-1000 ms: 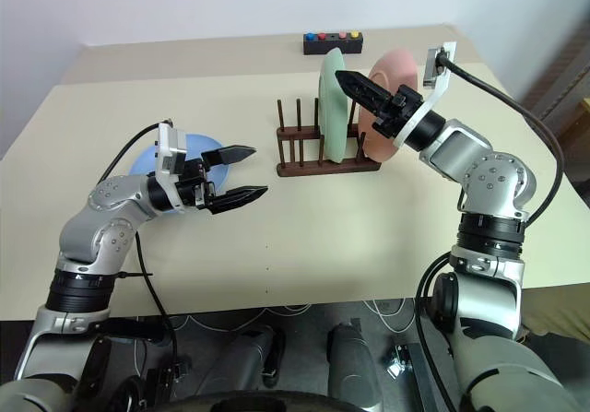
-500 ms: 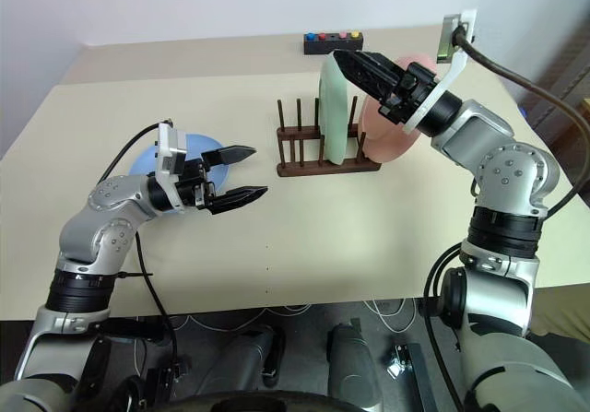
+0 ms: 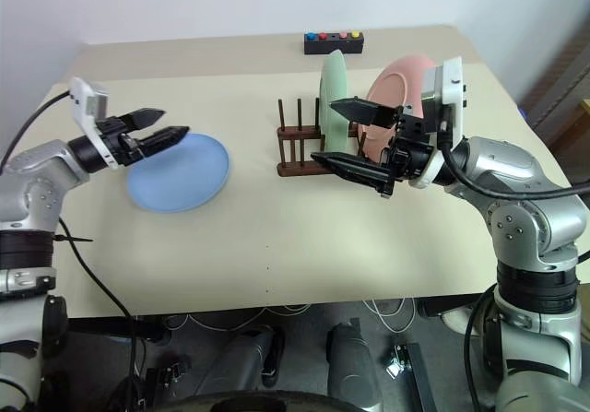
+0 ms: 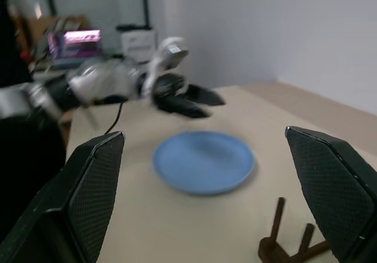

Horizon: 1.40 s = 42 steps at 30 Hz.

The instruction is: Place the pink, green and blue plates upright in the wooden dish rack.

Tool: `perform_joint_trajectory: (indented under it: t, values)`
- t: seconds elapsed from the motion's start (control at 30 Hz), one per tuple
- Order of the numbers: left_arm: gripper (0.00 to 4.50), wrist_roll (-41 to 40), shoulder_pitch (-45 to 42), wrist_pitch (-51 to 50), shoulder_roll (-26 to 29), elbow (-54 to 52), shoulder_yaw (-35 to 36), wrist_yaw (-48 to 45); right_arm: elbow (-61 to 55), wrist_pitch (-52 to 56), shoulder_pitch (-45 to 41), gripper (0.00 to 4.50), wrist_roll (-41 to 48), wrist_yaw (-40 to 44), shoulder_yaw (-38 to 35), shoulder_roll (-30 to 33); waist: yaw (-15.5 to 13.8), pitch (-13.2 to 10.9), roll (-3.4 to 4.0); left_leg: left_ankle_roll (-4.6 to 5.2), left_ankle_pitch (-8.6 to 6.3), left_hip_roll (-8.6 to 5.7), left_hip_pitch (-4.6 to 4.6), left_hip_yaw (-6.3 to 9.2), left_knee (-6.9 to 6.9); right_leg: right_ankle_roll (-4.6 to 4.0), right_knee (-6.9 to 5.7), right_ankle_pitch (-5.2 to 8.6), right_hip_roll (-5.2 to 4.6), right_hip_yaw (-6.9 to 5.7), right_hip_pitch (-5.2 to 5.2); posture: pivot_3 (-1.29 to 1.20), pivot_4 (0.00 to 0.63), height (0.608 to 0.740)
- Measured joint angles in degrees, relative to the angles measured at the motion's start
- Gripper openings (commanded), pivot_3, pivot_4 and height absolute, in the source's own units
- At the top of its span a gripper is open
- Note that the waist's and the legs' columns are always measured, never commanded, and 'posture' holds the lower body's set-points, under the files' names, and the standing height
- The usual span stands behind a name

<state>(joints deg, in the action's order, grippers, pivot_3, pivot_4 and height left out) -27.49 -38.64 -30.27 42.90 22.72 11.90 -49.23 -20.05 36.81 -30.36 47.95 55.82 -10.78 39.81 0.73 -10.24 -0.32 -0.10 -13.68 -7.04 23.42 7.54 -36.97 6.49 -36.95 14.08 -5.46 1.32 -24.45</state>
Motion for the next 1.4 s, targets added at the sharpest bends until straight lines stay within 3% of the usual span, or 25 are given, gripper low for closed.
perform_joint_trajectory:
  t: [0.1, 0.23, 0.5, 1.03, 1.37, 1.4]
  values:
    - [4.50, 4.5, -1.8, -2.0, 3.3, 7.3, -1.8, 2.3, 0.4, -1.2, 0.0, 4.46, -1.4, 0.6, 1.1, 0.0, 0.0, 0.0, 0.00, 0.00, 0.00, 0.00, -0.01, -0.01, 0.09, 0.00, 0.00, 0.00, 0.00, 0.02, -0.03, 0.00, 0.150, 0.740]
    - [4.50, 7.5, -2.7, -3.2, 3.2, 21.9, -0.5, 9.0, 0.9, -1.7, 0.1, 4.46, -2.2, 0.7, 1.6, -0.1, -0.1, -0.1, -0.12, -0.01, 0.00, -0.01, 0.00, 0.02, 0.11, 0.00, -0.01, 0.00, 0.00, 0.01, -0.07, 0.00, 0.150, 0.740]
    - [4.50, 13.4, -9.1, -10.2, 2.7, 26.2, -4.9, 11.2, 1.8, -1.9, 0.0, 4.46, -2.6, 0.4, 2.1, -0.5, -1.4, -0.3, -0.53, -0.02, -0.01, -0.04, 0.03, 0.08, 0.00, 0.00, -0.02, -0.01, -0.02, -0.05, -0.01, 0.00, 0.150, 0.740]
    - [4.50, 22.3, -31.3, -27.8, 3.5, 41.6, -16.3, -2.8, 2.9, -1.9, -0.1, 4.46, -2.8, -1.3, 2.7, -1.2, -0.3, -0.4, -0.66, -0.02, 0.00, -0.04, 0.06, 0.06, 0.04, 0.02, -0.06, 0.00, 0.10, -0.09, -0.06, 0.00, 0.150, 0.740]
    - [4.50, 29.6, -32.5, -27.8, 2.9, 48.6, -24.0, -11.5, 3.6, -1.9, -0.1, 4.46, -2.8, -1.8, 2.6, -1.1, 0.1, -0.4, -0.68, -0.02, 0.00, -0.04, 0.06, 0.06, 0.02, 0.02, -0.11, 0.00, 0.10, -0.07, -0.08, 0.00, 0.150, 0.740]
    - [4.25, 29.7, -32.5, -27.6, 2.8, 48.7, -23.9, -11.6, 3.6, -1.9, -0.1, 4.49, -2.8, -2.0, 2.6, -1.1, 0.1, -0.4, -0.69, -0.02, 0.00, -0.04, 0.06, 0.06, 0.01, 0.02, -0.11, 0.00, 0.10, -0.07, -0.07, 0.00, 0.150, 0.740]
